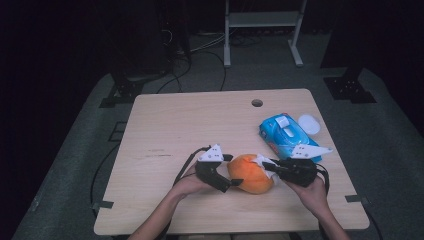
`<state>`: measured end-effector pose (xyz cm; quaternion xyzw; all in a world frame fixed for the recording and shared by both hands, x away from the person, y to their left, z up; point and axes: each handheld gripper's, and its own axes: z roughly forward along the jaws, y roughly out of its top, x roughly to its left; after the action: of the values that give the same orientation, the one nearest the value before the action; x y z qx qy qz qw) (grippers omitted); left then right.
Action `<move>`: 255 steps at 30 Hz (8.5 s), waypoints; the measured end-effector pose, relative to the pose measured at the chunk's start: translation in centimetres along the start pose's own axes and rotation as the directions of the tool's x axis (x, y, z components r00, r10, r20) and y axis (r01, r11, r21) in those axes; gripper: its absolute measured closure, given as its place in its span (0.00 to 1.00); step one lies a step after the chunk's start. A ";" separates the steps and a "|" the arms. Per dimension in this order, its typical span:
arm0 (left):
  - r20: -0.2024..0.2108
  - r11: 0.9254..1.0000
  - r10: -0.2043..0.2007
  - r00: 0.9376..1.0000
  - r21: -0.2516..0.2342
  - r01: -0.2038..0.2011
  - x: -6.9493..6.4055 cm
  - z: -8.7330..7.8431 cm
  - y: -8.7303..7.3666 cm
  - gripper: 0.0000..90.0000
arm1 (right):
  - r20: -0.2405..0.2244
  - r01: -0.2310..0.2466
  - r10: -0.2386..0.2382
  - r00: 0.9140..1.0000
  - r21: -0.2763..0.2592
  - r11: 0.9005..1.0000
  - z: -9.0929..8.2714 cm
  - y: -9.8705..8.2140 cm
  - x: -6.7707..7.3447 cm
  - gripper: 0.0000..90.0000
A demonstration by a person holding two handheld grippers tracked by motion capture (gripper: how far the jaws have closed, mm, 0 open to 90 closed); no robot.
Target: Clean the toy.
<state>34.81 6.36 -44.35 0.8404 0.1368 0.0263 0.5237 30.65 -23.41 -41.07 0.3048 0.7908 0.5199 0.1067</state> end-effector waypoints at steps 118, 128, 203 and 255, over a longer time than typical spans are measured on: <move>-0.066 0.998 -0.052 0.996 -0.027 0.051 -1.0 -0.5 0.8 0.32 | -0.051 0.083 -0.085 0.995 -0.030 0.996 0.5 0.7 1.2 0.90; -0.094 0.999 -0.049 0.994 -0.022 0.047 -1.7 0.0 1.1 0.32 | -0.115 0.157 -0.159 0.981 -0.029 0.987 2.6 2.2 3.7 0.90; -0.009 0.978 0.208 0.978 0.034 -0.207 -4.7 0.4 0.9 0.32 | -0.156 0.017 -0.020 0.988 -0.020 1.000 0.2 1.8 2.4 0.93; -0.011 0.975 0.221 0.975 0.025 -0.220 -5.0 1.1 0.9 0.29 | -0.326 0.008 0.004 0.945 0.033 0.999 0.1 2.4 3.2 0.93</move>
<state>30.37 3.70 -43.52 0.8564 0.0465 0.0882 0.5066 29.06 -20.74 -38.48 0.2156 0.8066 0.5495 -0.0303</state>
